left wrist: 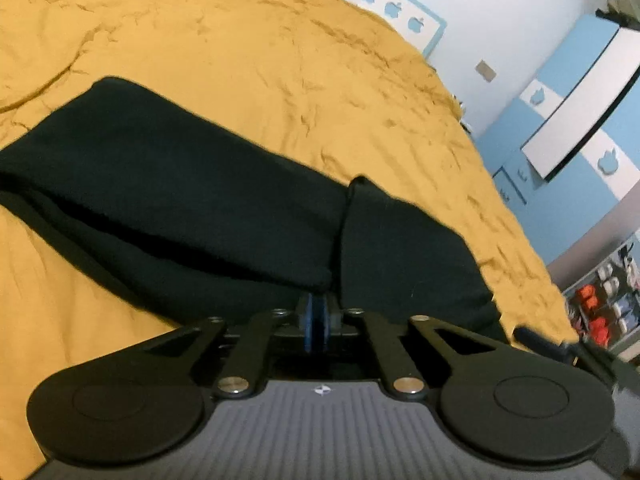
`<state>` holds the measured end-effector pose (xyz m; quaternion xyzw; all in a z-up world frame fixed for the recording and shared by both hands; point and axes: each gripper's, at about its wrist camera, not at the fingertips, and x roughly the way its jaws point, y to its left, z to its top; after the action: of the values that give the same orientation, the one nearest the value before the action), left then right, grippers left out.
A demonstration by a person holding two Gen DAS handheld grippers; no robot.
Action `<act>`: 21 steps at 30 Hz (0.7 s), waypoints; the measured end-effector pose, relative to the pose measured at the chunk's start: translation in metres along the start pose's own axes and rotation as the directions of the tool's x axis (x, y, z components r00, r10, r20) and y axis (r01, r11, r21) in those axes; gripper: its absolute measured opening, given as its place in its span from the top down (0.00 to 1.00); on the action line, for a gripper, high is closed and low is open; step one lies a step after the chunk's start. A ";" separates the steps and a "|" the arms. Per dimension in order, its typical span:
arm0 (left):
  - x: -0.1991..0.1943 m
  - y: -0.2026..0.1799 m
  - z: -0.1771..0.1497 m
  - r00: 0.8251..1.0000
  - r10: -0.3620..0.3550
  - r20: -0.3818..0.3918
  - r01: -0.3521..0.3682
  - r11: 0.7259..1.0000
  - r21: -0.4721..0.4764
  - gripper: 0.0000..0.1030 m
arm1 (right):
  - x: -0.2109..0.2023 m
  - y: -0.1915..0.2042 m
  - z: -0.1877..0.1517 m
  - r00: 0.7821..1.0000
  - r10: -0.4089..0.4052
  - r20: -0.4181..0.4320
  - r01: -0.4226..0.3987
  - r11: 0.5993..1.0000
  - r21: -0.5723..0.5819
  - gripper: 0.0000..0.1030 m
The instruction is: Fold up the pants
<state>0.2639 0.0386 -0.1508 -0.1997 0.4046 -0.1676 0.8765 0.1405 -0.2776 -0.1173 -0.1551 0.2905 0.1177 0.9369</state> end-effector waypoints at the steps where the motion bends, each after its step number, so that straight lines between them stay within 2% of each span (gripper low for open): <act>1: 0.000 0.000 0.002 1.000 0.000 -0.002 0.000 1.000 -0.002 0.92 | 0.001 0.002 -0.004 1.000 -0.003 -0.022 0.002 0.999 -0.036 0.60; 3: 0.006 -0.005 0.006 1.000 -0.003 -0.008 0.003 1.000 -0.003 0.92 | 0.004 0.005 -0.012 0.998 -0.026 -0.055 0.020 0.995 -0.102 0.72; 5: 0.009 -0.009 0.010 1.000 -0.001 -0.003 0.001 1.000 0.000 0.88 | 0.008 0.011 -0.020 0.996 -0.058 -0.071 0.044 0.983 -0.176 0.98; 6: 0.007 -0.010 0.010 1.000 -0.003 0.007 0.003 1.000 -0.006 0.87 | 0.008 0.014 -0.022 0.996 -0.043 -0.080 0.026 0.979 -0.200 1.00; 10: 0.001 -0.016 0.013 0.999 -0.006 0.049 0.006 1.000 0.003 0.81 | -0.005 0.031 -0.034 0.995 -0.012 -0.095 -0.018 0.948 -0.318 1.00; 13: 0.002 -0.025 0.013 0.998 0.004 0.056 -0.006 0.999 0.038 0.81 | -0.004 0.032 -0.045 0.989 0.031 -0.146 -0.078 0.942 -0.327 1.00; 15: 0.001 -0.032 0.011 0.999 -0.001 0.051 -0.002 0.999 0.050 0.81 | -0.010 0.029 -0.043 0.991 0.031 -0.127 -0.069 0.948 -0.310 1.00; 17: -0.004 -0.039 0.007 0.999 -0.008 0.050 0.005 0.999 0.052 0.80 | -0.019 0.018 -0.036 0.996 0.033 -0.087 -0.053 0.969 -0.243 1.00; 19: -0.012 -0.048 0.000 0.997 -0.051 0.049 0.049 0.997 0.052 0.71 | -0.027 0.008 -0.030 0.999 -0.026 -0.021 0.021 0.977 -0.212 1.00; 20: -0.015 -0.052 -0.004 0.996 -0.071 0.049 0.068 0.996 0.057 0.59 | -0.028 0.007 -0.029 0.998 -0.059 -0.005 0.056 0.971 -0.231 0.97; 21: -0.017 -0.058 -0.008 0.995 -0.084 0.053 0.080 0.995 0.066 0.52 | -0.027 0.007 -0.029 0.997 -0.082 0.001 0.080 0.964 -0.255 0.92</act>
<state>0.2395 -0.0056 -0.1164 -0.1927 0.3658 -0.2106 0.8858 0.1022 -0.2851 -0.1259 -0.2865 0.2707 0.1148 0.9118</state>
